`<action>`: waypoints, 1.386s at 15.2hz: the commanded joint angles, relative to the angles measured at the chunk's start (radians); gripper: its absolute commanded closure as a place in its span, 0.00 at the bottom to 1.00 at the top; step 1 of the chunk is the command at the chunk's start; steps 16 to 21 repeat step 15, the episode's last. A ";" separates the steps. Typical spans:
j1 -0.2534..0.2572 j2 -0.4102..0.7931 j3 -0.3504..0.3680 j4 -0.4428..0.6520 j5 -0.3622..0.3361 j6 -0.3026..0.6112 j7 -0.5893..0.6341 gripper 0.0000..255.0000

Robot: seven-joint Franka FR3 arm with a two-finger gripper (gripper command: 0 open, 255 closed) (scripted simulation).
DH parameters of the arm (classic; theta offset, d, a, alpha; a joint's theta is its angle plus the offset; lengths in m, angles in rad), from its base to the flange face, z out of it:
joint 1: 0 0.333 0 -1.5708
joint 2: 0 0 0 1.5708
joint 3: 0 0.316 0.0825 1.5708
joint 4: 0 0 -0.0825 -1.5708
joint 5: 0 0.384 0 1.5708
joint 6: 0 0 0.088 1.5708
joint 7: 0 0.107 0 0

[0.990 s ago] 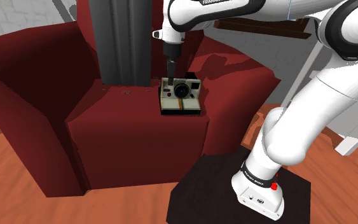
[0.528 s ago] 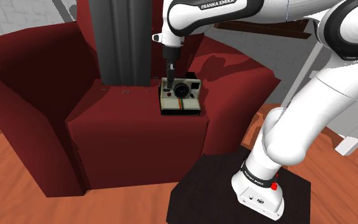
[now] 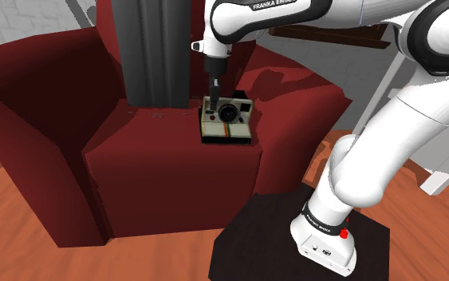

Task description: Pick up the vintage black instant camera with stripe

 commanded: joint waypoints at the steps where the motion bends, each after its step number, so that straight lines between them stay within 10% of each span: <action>1: 0.001 -0.002 0.001 0.025 0.000 -0.025 0.000 1.00; 21: 0.002 0.002 0.003 0.192 0.002 -0.188 0.000 1.00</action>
